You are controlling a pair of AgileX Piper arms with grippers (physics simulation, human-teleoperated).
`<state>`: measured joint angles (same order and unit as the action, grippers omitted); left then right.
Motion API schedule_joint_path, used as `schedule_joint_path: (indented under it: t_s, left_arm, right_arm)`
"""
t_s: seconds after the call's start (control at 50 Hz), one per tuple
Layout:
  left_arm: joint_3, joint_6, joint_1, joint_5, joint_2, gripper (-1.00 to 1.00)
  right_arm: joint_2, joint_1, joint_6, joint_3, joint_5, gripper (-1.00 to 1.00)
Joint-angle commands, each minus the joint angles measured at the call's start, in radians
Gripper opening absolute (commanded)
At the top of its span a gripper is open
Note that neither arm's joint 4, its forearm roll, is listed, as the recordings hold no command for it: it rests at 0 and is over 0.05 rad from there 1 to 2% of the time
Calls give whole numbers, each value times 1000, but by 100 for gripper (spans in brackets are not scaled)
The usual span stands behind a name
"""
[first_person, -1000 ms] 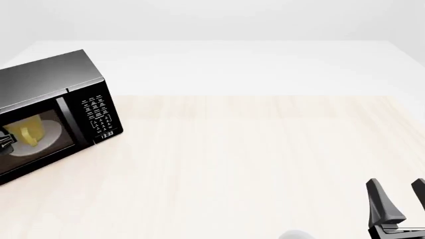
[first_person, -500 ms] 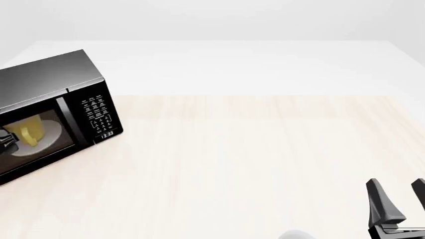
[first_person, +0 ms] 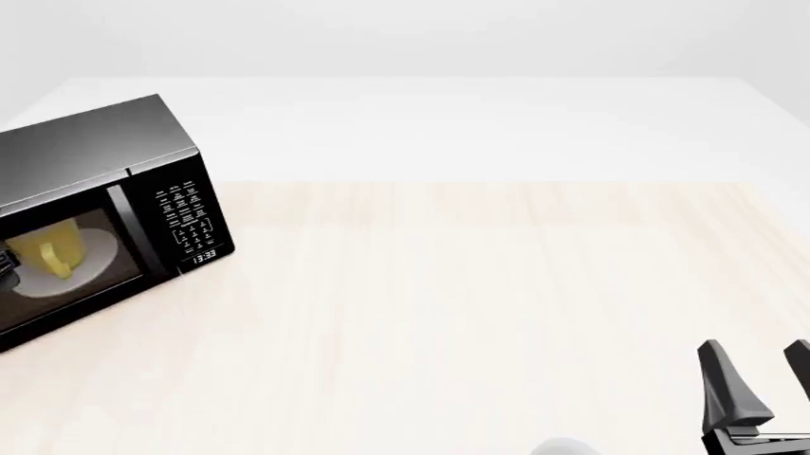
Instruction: Put the yellow and white mug in the microwave and close it.
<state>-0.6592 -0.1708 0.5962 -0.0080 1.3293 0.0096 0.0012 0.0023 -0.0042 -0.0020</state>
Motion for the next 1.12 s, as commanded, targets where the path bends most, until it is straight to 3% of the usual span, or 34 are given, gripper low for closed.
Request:
schedule_joint_path:
  t_s: [0.02,0.38,0.74,1.12]
  left_arm:
    - [13,5,-26,42,-146,100]
    - [-16,19,-59,207,-439,100]
    - [-16,22,-78,339,-629,100]
    - [-137,-10,-89,511,-802,100]
  right_arm:
    - [0,0,0,0,0,100]
    - [0,0,0,0,0,100]
    - [0,0,0,0,0,100]
    - [0,0,0,0,0,100]
